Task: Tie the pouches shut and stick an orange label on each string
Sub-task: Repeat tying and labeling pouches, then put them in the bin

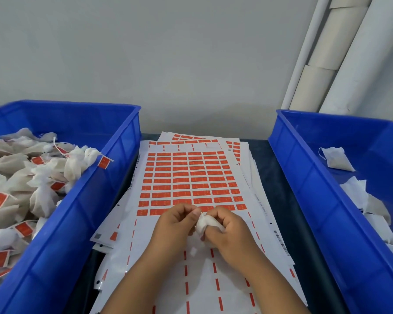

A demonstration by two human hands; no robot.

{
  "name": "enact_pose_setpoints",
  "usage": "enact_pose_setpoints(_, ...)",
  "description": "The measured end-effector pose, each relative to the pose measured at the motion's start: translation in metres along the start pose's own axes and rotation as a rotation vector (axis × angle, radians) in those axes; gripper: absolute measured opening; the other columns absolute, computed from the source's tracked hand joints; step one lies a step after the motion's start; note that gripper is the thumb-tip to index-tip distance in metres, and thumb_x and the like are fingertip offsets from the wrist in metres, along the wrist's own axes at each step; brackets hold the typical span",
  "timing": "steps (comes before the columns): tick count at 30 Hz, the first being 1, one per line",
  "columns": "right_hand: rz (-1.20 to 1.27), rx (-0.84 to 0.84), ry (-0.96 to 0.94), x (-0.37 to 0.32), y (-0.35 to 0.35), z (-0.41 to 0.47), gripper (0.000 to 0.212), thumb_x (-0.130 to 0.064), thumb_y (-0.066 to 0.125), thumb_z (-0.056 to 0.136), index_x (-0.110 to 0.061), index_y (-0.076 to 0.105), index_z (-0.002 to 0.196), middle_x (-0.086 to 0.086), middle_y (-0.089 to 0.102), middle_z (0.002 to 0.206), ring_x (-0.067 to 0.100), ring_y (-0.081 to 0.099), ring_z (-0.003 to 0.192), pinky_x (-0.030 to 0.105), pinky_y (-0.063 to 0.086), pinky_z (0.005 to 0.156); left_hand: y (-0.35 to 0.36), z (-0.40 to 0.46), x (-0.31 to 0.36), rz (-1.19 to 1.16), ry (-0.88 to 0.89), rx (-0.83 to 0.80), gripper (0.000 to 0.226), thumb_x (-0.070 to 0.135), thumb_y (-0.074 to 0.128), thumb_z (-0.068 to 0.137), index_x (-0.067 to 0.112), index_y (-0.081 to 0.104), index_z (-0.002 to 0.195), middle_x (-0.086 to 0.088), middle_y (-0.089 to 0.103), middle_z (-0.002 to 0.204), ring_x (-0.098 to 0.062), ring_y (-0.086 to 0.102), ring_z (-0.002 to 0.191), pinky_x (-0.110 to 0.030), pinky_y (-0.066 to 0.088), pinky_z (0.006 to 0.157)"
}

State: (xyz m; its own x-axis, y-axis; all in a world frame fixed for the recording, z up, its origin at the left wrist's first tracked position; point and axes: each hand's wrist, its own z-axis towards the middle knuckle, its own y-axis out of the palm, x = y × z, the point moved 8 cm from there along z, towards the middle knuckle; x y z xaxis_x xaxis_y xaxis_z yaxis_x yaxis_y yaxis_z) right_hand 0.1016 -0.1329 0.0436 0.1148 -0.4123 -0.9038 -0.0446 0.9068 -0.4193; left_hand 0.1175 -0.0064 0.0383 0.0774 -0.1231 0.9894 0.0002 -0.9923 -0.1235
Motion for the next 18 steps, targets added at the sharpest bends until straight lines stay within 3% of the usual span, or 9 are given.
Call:
enact_pose_setpoints(5,0.022,0.092,-0.082,-0.004,-0.007,0.0,0.022,-0.02,0.069,0.083,-0.036,0.054,0.08,-0.037,0.056,0.082,-0.015,0.052,0.087,0.0,0.042,0.06,0.004,0.0,-0.012,-0.098,-0.157,-0.034,0.018,0.025,0.06,0.088,0.022,0.072,0.075,0.0,0.064,0.06,-0.011,0.051,0.053,-0.017,0.047,0.052)
enact_pose_setpoints(13,0.075,0.174,-0.072,-0.003,-0.014,0.001,0.016,-0.027,0.067,0.086,-0.039,0.059,0.082,-0.044,0.057,0.084,-0.02,0.052,0.089,-0.003,0.04,0.061,0.005,0.0,-0.019,-0.06,-0.219,-0.012,0.019,0.017,0.058,0.09,0.016,0.069,0.074,0.004,0.057,0.051,-0.011,0.049,0.051,-0.018,0.045,0.05)
enact_pose_setpoints(16,0.142,0.2,-0.024,0.001,-0.015,0.002,0.01,-0.029,0.066,0.087,-0.037,0.061,0.083,-0.042,0.059,0.084,-0.019,0.054,0.088,-0.002,0.041,0.057,0.004,0.0,-0.017,-0.037,-0.2,0.01,0.017,0.019,0.059,0.089,0.017,0.067,0.074,0.002,0.059,0.058,-0.011,0.05,0.053,-0.017,0.045,0.05)
enact_pose_setpoints(18,0.234,0.252,0.059,0.009,-0.019,0.002,0.007,-0.031,0.067,0.086,-0.035,0.062,0.083,-0.038,0.061,0.081,-0.01,0.06,0.084,0.0,0.041,0.053,0.001,0.0,-0.011,0.001,-0.141,0.071,0.009,0.023,0.063,0.087,0.021,0.064,0.079,0.003,0.062,0.07,-0.011,0.055,0.062,-0.014,0.044,0.051)
